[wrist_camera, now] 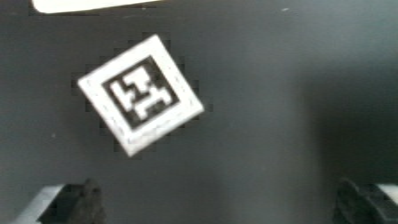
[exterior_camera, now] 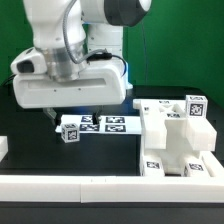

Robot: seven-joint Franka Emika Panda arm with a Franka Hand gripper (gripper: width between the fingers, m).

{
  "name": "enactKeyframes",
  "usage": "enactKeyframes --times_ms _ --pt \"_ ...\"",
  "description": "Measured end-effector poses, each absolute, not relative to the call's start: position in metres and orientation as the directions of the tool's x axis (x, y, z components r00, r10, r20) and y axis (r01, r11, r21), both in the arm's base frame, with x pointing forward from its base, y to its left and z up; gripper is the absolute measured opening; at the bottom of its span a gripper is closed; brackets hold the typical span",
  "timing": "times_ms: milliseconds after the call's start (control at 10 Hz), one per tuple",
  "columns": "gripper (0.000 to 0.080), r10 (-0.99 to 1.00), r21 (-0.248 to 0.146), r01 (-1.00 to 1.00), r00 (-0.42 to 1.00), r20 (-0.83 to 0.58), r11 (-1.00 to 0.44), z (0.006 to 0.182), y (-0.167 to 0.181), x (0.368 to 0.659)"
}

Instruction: Assemble chair

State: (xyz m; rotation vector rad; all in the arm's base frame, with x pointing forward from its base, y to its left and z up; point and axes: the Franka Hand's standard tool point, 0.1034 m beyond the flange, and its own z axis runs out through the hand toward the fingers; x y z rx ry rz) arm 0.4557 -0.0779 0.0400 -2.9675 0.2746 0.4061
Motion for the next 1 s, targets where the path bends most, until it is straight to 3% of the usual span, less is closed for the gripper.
enactKeyframes --times_ms 300,400,600,1000 --pt "0.0649 -0.127 -0.138 -0.209 0.885 -0.447 -0.968 0.038 -0.074 0.451" --pt "0.0649 -0.11 -0.126 -0.207 0.84 -0.531 -0.97 0.038 -0.08 0.442" --pt "0.0649 -0.125 -0.03 -0.194 0.734 -0.668 -0.981 0.033 -0.089 0.436" --pt "0.0649 -0.113 -0.028 -0.206 0.637 -0.763 -0.978 0.027 -0.09 0.432"
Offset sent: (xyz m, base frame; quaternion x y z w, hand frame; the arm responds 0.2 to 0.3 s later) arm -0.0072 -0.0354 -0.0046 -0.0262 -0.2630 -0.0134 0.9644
